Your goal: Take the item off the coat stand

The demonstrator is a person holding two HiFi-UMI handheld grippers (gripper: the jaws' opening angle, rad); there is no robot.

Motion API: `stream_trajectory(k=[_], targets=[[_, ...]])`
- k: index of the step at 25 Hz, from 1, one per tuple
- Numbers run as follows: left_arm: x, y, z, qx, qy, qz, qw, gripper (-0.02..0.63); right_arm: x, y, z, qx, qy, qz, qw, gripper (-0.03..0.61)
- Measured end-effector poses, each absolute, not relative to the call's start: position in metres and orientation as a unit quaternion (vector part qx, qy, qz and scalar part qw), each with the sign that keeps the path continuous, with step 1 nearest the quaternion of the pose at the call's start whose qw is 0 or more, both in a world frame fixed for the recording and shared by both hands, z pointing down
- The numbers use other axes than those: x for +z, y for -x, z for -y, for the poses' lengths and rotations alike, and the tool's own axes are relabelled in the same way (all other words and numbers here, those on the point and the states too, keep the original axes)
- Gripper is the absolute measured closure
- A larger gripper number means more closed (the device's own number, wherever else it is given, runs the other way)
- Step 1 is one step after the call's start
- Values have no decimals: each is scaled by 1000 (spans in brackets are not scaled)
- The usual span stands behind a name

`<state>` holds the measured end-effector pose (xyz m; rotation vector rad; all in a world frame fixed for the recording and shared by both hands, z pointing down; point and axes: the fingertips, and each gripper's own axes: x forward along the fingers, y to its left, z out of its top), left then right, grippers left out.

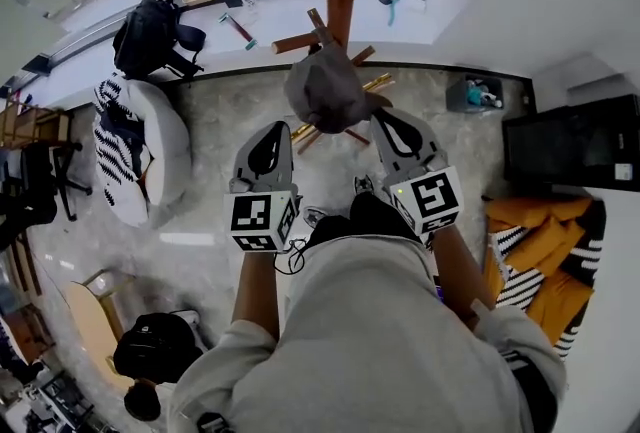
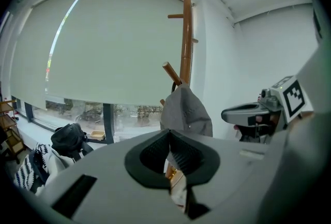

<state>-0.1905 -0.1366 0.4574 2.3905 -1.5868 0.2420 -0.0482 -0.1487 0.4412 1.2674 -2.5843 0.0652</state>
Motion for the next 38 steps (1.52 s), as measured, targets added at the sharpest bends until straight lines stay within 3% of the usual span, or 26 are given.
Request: stream_trajectory(k=[8, 10, 20, 30, 34, 38], targets=[[455, 192, 140, 89, -825, 539, 146, 599, 440, 58, 154, 24, -426, 895, 133, 547], [456, 191, 143, 84, -825, 537, 155, 544, 444, 60, 153, 28, -419, 897, 142, 474], [470, 168, 159, 84, -836, 506, 195, 390, 465, 56, 168, 34, -418, 888, 190, 414], [485, 157, 173, 108, -831, 507, 201, 390, 480, 76, 181, 31, -382, 896, 225, 388], [483, 151, 171, 117, -834, 505, 188, 475, 478, 75, 181, 17, -383, 895, 227, 487], [477, 147, 171, 123, -833, 513, 167, 517, 476, 76, 179, 4, -376, 899, 223, 502]])
